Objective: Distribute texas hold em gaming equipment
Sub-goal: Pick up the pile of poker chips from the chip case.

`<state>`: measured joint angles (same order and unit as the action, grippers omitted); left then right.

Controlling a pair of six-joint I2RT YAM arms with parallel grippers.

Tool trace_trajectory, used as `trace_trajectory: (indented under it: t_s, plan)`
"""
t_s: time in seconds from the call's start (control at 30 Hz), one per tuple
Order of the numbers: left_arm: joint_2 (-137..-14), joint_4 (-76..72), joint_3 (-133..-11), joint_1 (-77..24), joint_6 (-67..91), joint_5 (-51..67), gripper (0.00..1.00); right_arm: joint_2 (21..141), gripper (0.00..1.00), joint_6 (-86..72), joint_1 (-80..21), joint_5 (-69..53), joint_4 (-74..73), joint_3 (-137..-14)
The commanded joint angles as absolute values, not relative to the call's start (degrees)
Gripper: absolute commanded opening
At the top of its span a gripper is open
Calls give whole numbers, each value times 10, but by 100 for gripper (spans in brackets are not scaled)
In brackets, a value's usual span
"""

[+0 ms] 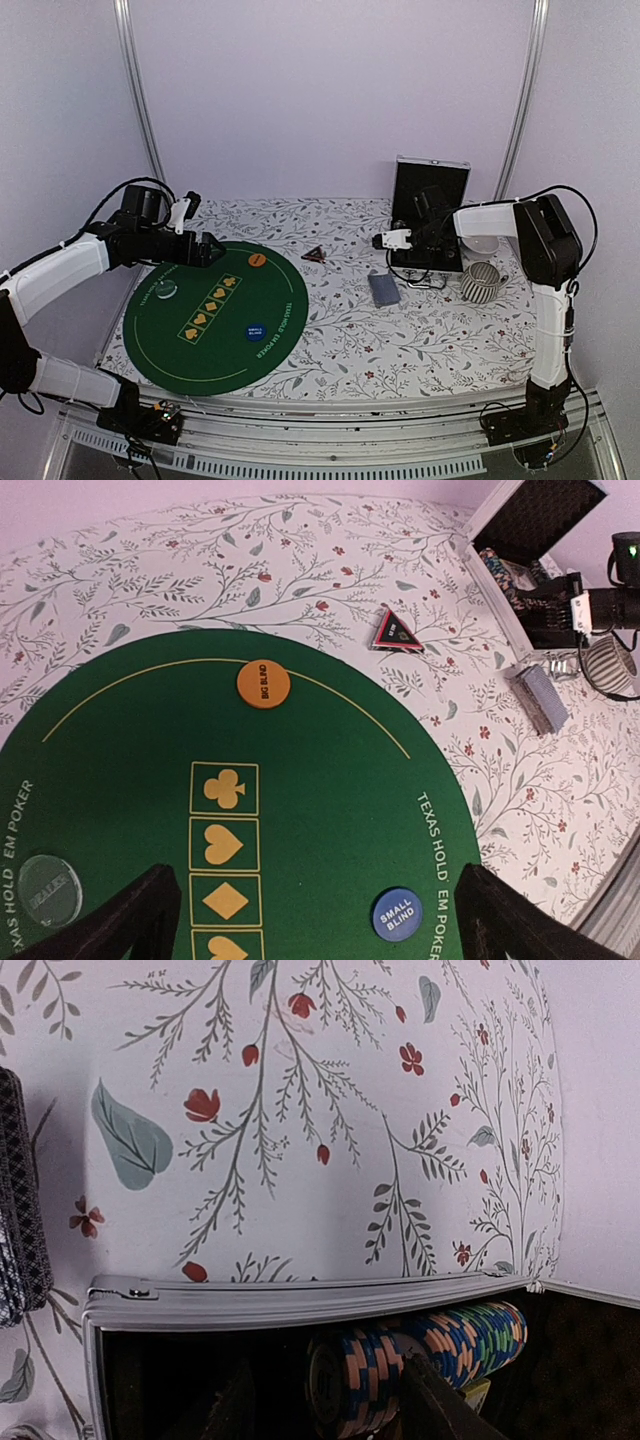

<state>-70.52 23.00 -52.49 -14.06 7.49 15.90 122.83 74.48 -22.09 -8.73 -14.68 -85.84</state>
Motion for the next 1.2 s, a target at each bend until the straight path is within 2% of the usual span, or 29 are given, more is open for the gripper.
trace_trajectory:
  t_s: [0.0, 0.2, 0.4, 1.17]
  plan:
    - [-708, 221, -519, -134, 70, 166, 98, 1212, 50, 739, -222, -73, -187, -844]
    - [-708, 221, -519, -134, 70, 166, 98, 1230, 52, 735, -217, -56, -187, -873]
    - [-708, 221, -519, -134, 70, 165, 98, 1245, 59, 740, -216, -47, -187, -893]
    - [-708, 222, -518, -134, 69, 164, 98, 1270, 58, 752, -212, -56, -271, -917]
